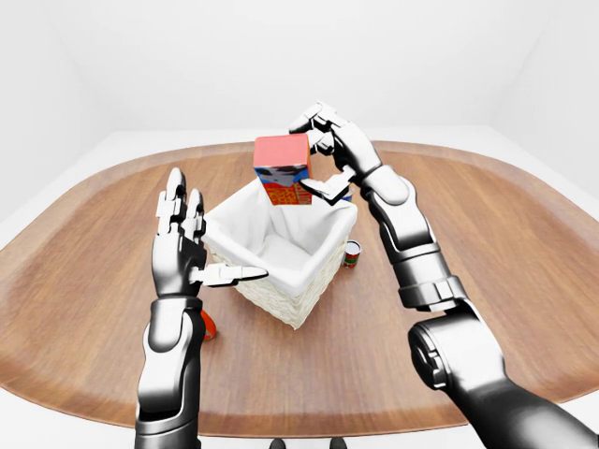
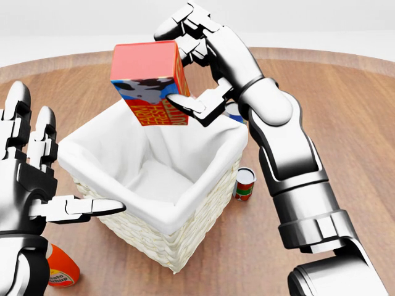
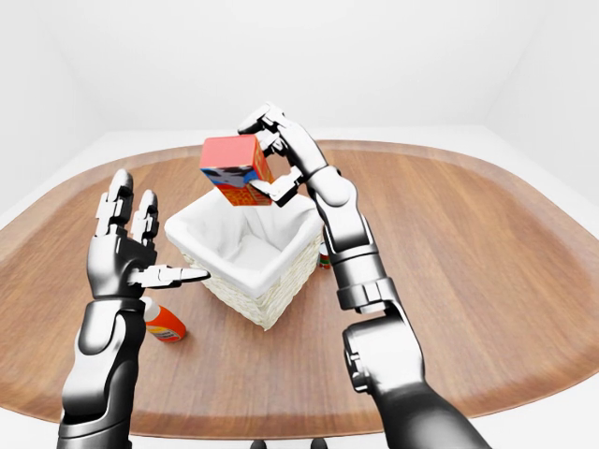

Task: Pick up the butter and put it in the basket.

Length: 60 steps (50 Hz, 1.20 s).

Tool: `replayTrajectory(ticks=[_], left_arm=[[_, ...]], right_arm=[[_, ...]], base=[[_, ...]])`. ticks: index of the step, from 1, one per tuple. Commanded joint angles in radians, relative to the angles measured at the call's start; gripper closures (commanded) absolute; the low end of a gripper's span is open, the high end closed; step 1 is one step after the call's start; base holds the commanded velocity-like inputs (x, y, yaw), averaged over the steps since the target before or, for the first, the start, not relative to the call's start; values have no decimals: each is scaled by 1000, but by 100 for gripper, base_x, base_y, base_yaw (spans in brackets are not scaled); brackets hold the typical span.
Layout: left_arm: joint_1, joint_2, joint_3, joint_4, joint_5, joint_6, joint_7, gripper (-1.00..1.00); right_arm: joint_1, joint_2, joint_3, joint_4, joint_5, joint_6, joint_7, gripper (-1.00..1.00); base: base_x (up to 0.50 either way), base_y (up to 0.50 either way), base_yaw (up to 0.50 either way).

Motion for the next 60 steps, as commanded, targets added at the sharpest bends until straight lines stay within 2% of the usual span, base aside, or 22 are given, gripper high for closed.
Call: replayTrajectory(ticks=[1,3,23,40,50,51,53,54,55,60], left_arm=[[-2,0,0,4,-2,0,1,-100],[-1,0,0,5,-1,0,2,-100],[2,-2,-4,18,-1,0,-1,-100],[0,1,0,26,-6,0,-5,-100],[6,-1,0,24,-7,0,-6,-100],[6,-1,0,24,-7,0,-6,-100],[5,0,1,24,-8,0,-6,-100],[6,0,1,24,-8,0,-6,-100],[6,0,2,24,-9,0,-6,-100],[3,1,2,27,-9,0,-7,-100]], right_arm=[[-52,36,-20,122,97,-74,-46,100],[-58,41,-19,156,103,-94,-54,100],[-109,69,-19,475,83,-94,-72,100],[-157,90,-33,605,76,-94,-52,100],[-154,85,-29,647,28,-94,-84,100],[-154,83,-28,650,20,-94,-90,94],[-149,75,-19,663,-15,-94,-102,31],[-147,72,-17,669,-30,-94,-108,-39],[-146,72,-24,673,-29,-94,-108,-100],[-145,60,-30,688,-57,-94,-128,-100]], base=[[0,0,0],[0,0,0],[0,0,0],[0,0,0],[0,0,0],[0,0,0],[0,0,0],[0,0,0],[0,0,0],[0,0,0]])
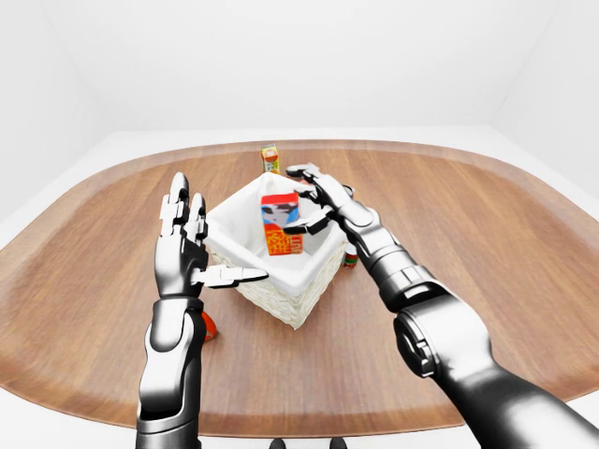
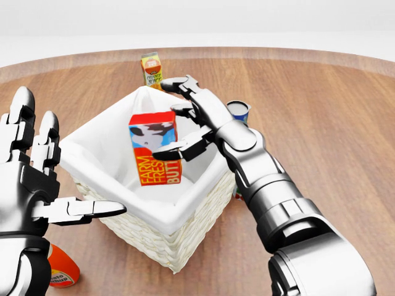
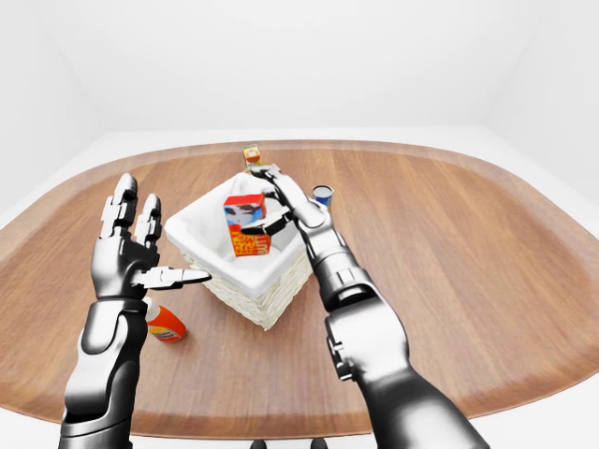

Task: Pick up the butter and put it in the basket.

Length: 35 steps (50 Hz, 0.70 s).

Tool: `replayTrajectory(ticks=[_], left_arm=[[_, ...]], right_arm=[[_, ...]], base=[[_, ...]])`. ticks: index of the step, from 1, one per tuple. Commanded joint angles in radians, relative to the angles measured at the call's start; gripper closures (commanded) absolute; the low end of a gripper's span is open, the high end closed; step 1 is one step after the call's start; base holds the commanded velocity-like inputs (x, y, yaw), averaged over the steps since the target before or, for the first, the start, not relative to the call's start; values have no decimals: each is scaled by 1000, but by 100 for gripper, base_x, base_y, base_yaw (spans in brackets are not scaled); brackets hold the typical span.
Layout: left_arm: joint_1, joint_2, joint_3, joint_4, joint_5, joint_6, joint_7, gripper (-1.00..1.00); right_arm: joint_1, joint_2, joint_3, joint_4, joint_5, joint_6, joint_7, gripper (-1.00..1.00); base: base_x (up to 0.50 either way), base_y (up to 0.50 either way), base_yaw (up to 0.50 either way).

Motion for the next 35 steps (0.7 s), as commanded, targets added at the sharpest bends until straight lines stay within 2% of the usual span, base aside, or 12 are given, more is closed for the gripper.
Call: replayTrajectory(ticks=[1,17,22,25,29,34,35], left_arm=[[0,1,1,3,-2,0,-2,-100],[5,-3,-3,1,0,0,0,-100],[4,-3,-4,3,0,0,0,-100],[3,-2,-4,0,0,0,0,-100],[3,-4,-6,-2,2,0,2,-100],[-3,-2,-6,-6,4,0,4,-100],[-4,-2,-6,-7,4,0,4,-100]], right_arm=[[-8,-17,-40,30,-46,0,-43,-100],[-3,-24,-52,7,-25,0,-49,-100],[34,-38,-56,-47,9,0,-62,-100],[80,-49,-61,-115,44,0,-73,-100],[198,-64,-65,-280,106,0,-87,-100],[410,-73,-47,-600,129,0,-90,-100],[416,-73,-46,-613,129,0,-90,-100]], base=[[0,0,0],[0,0,0],[0,0,0],[0,0,0],[0,0,0],[0,0,0],[0,0,0]])
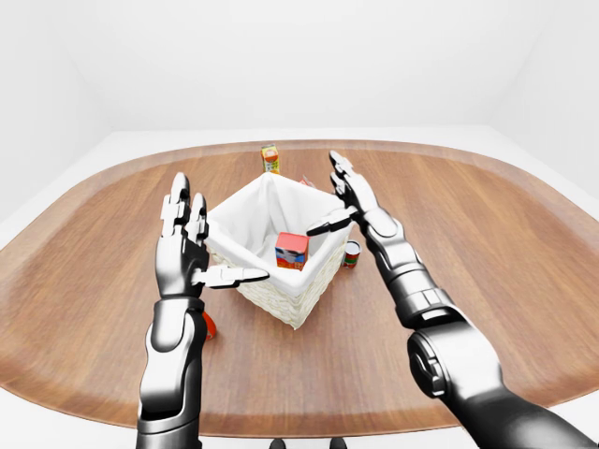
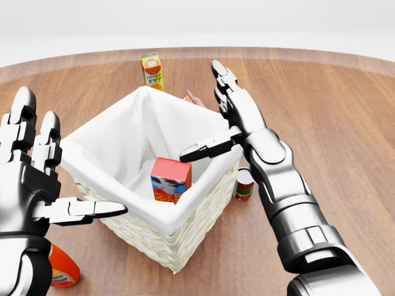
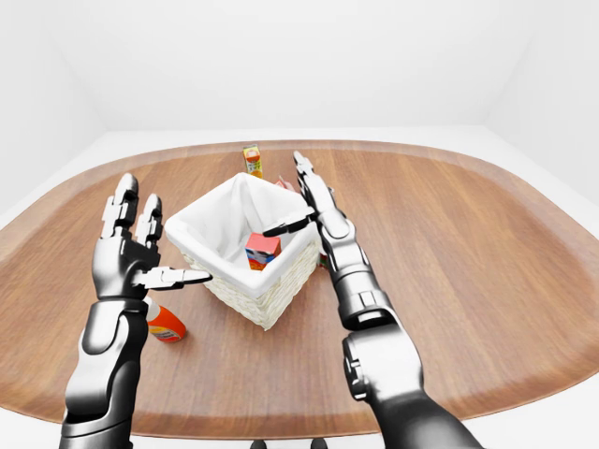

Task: Pick up the butter and put it in the basket.

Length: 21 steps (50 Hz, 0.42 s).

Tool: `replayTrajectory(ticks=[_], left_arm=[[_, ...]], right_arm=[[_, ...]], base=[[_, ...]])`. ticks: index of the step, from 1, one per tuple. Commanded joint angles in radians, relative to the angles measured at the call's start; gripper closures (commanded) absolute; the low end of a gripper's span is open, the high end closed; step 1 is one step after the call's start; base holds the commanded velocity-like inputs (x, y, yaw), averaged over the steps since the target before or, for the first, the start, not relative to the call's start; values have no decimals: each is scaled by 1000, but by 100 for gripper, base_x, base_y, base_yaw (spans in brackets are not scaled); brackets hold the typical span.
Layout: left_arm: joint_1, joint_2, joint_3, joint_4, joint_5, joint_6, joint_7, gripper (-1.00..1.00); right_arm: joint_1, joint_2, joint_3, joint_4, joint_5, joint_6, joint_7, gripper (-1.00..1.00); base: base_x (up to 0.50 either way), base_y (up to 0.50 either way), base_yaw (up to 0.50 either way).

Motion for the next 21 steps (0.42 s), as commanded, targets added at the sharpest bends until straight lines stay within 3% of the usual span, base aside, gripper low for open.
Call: replayTrajectory(ticks=[1,10,21], left_arm=[[-6,1,-2,-5,4,0,2,-100],[-9,2,-1,-13,5,0,2,-100],[-6,2,-1,-25,7,0,-1,-100]], right_arm=[[300,-17,7,-453,75,0,-20,-100],[552,12,9,-836,130,0,-49,-100],[679,36,19,-960,157,0,-69,-100]], base=[[0,0,0],[0,0,0],[0,0,0]])
